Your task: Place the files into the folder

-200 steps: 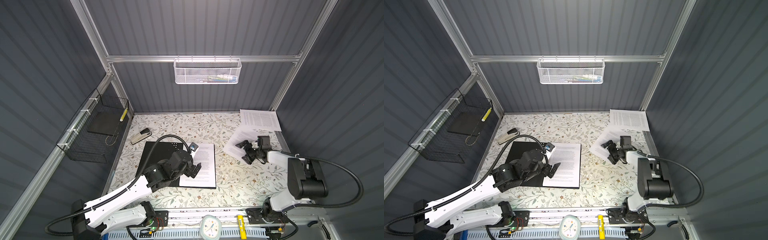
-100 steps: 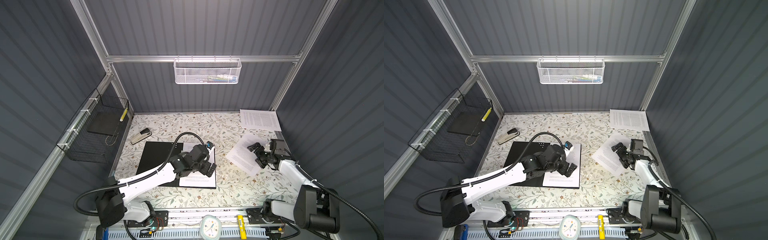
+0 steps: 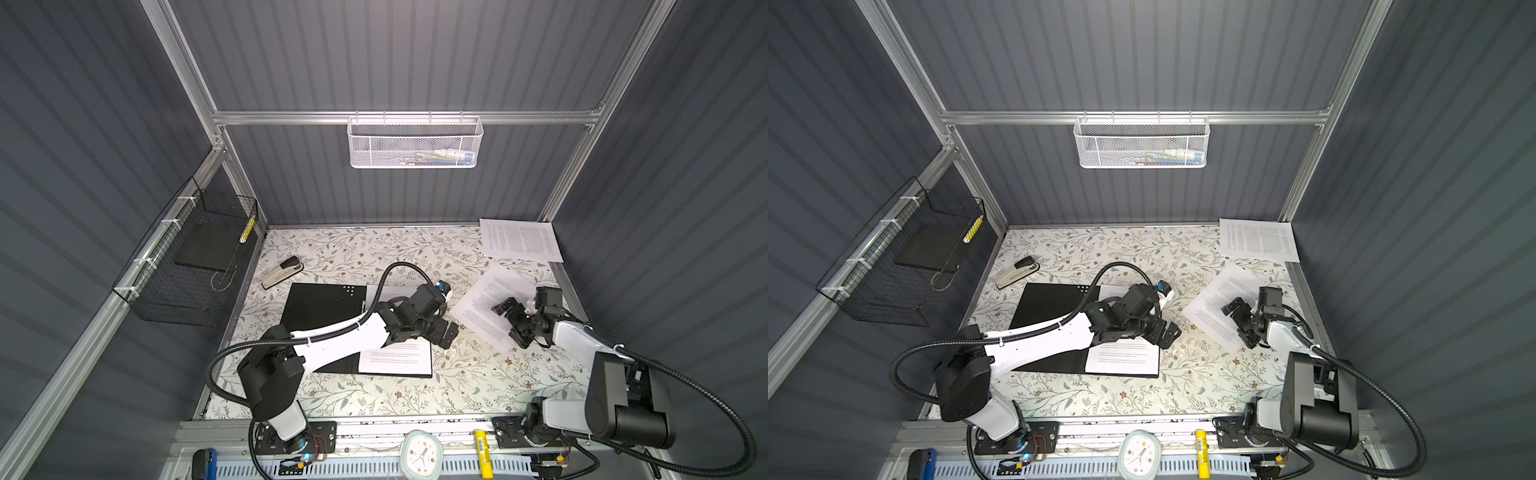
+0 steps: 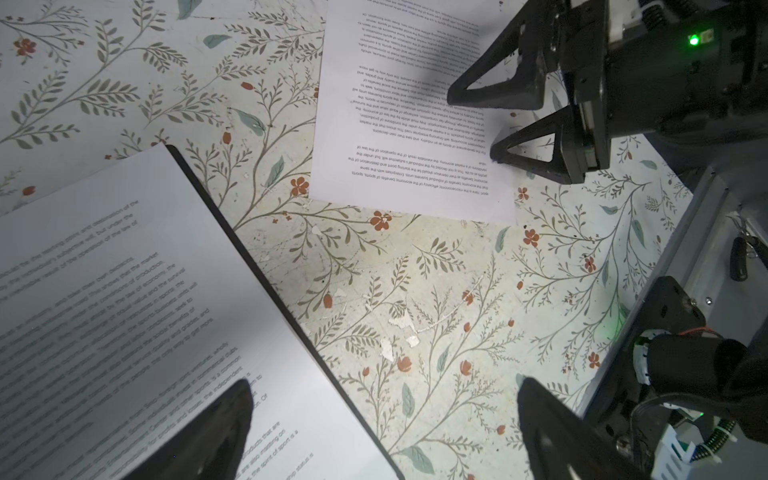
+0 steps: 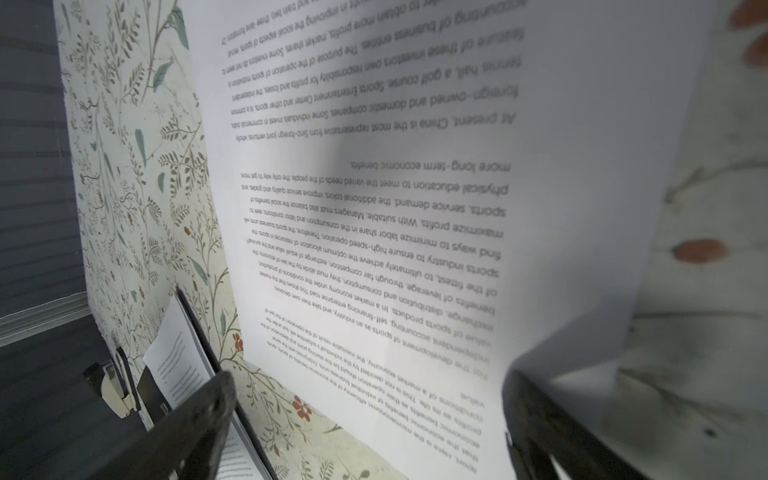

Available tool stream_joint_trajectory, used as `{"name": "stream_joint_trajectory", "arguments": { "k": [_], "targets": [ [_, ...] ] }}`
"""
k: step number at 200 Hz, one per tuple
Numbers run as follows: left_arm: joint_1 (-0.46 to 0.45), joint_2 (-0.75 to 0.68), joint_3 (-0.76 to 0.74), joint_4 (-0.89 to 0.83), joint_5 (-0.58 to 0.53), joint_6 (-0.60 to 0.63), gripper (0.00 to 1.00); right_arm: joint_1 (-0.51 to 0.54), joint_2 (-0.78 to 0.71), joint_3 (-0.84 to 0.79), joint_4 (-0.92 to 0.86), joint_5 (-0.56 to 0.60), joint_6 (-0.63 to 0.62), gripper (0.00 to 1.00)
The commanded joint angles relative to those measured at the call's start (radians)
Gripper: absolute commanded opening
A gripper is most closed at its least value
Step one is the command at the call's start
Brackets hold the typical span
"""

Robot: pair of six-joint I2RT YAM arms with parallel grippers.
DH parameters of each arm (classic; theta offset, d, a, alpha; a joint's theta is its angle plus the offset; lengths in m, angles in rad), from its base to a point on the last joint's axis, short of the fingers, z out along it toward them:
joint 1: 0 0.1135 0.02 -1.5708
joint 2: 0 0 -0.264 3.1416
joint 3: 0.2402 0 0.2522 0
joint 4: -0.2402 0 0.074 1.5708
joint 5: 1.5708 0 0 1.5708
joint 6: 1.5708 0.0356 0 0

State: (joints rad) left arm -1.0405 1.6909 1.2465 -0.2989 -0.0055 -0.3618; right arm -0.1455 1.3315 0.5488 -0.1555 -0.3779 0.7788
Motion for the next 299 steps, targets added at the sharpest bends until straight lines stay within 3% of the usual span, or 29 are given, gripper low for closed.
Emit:
{"name": "stream_joint_trajectory", "arguments": {
  "k": [1, 26, 56, 84, 97, 114, 144, 168, 178, 202, 243, 299],
  "targets": [
    [-0.004, 0.042, 0.066, -0.009, 0.019, -0.035, 1.0, 0.067, 0.015, -0.065, -0.026, -0.005, 0.077, 0.99],
    [-0.003, 0.084, 0.113, -0.015, 0.021, -0.057, 1.0, 0.186, -0.016, -0.073, -0.018, -0.002, 0.203, 0.99],
    [-0.003, 0.12, 0.159, -0.03, 0.036, -0.062, 1.0, 0.344, -0.155, -0.073, 0.019, 0.073, 0.362, 0.99],
    [-0.003, 0.145, 0.21, -0.015, 0.082, -0.071, 1.0, 0.289, -0.24, 0.053, -0.132, 0.211, 0.178, 0.99],
    [-0.007, 0.175, 0.225, -0.008, 0.127, -0.081, 1.0, 0.162, -0.215, 0.1, -0.126, 0.099, 0.093, 0.99],
    [-0.035, 0.228, 0.253, -0.003, 0.151, -0.088, 1.0, 0.042, -0.088, 0.181, -0.092, -0.024, -0.014, 0.99],
    [-0.098, 0.335, 0.327, -0.006, 0.152, -0.096, 1.0, 0.0, 0.142, 0.397, -0.12, -0.065, -0.151, 0.99],
    [-0.126, 0.416, 0.389, -0.004, 0.163, -0.106, 1.0, 0.001, 0.37, 0.652, -0.313, -0.079, -0.268, 0.99],
    [-0.137, 0.45, 0.421, -0.007, 0.166, -0.103, 1.0, 0.009, 0.438, 0.747, -0.411, -0.017, -0.318, 0.99],
    [-0.144, 0.536, 0.493, -0.026, 0.185, -0.101, 1.0, 0.009, 0.465, 0.785, -0.448, 0.119, -0.33, 0.99],
    [-0.144, 0.579, 0.492, -0.039, 0.179, -0.108, 1.0, 0.009, 0.46, 0.773, -0.42, 0.117, -0.311, 0.99],
    [-0.124, 0.503, 0.306, -0.07, 0.112, -0.09, 1.0, 0.012, 0.513, 0.813, -0.437, 0.089, -0.311, 0.99]
  ]
}}
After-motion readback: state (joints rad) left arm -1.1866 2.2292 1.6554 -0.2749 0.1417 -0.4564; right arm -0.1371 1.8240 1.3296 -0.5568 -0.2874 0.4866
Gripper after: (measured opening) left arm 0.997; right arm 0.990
